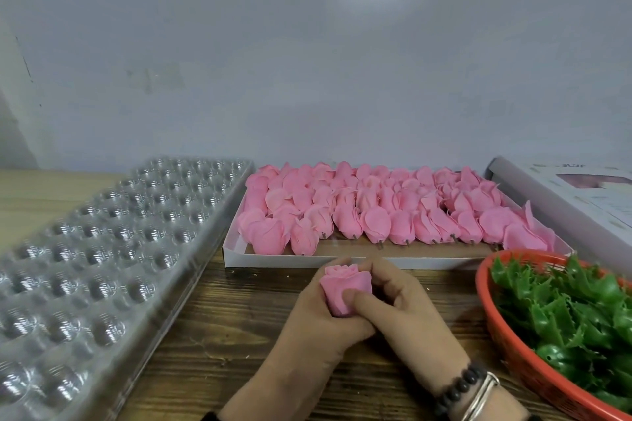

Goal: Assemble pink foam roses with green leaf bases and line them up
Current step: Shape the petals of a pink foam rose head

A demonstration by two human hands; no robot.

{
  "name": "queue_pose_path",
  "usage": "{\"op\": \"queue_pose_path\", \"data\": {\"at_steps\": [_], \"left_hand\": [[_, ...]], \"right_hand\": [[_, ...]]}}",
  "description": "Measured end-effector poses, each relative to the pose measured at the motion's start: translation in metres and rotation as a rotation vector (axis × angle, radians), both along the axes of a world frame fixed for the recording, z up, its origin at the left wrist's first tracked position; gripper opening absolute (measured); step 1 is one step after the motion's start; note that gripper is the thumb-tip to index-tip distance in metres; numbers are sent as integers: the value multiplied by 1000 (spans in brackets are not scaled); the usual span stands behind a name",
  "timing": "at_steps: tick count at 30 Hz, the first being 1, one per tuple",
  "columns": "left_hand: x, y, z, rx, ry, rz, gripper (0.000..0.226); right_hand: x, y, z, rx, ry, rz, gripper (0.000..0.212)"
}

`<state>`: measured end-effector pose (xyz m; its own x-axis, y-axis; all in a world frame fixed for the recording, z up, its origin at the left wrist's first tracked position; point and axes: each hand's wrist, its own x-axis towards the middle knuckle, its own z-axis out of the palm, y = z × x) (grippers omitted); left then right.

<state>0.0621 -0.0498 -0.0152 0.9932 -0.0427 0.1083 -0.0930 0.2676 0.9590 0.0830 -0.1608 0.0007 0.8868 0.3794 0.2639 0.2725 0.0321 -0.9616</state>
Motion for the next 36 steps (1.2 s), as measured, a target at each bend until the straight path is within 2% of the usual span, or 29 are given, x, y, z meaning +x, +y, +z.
{"op": "queue_pose_path", "data": {"at_steps": [2, 3, 6, 8, 9, 12, 14, 17, 20, 23, 24, 27, 30, 33, 36], "left_hand": [[0, 0, 1, 53, -1, 68, 77], [0, -1, 2, 69, 1, 85, 78], [0, -1, 3, 8, -30, 115, 52], [0, 1, 4, -79, -43, 111, 41], [-1, 3, 4, -100, -51, 105, 37], [-1, 10, 4, -162, 14, 147, 39], [2, 15, 5, -294, 78, 220, 46], [3, 16, 12, -481, 110, 261, 46], [0, 13, 12, -539, 137, 207, 47], [-5, 7, 13, -489, 149, 138, 20], [-6, 5, 13, -479, 147, 131, 18], [-7, 3, 12, -481, 169, 120, 30], [-6, 7, 16, -487, 180, 125, 55], [-4, 14, 20, -489, 147, 128, 47], [-3, 15, 22, -497, 111, 150, 41]], "right_hand": [[-1, 0, 2, -18, -10, 12, 11], [0, 0, 2, -46, -25, 9, 12], [-1, 1, 2, -136, -96, -20, 15], [-6, 4, 4, -170, -176, -41, 9], [-7, 5, 4, -172, -234, -76, 14], [-3, 4, 0, -27, -225, -303, 16], [0, 2, -2, 12, -160, -401, 25], [-2, 8, -6, -71, -108, -317, 32], [-11, 21, -13, -164, -116, -201, 36], [-16, 28, -16, -186, -83, -224, 36], [-16, 29, -17, -182, -79, -254, 35], [-18, 29, -14, -167, -78, -298, 24], [-18, 28, -7, -113, -62, -257, 15], [-18, 25, -2, -143, -36, -178, 24], [-20, 24, 0, -166, 5, -105, 16]]}}
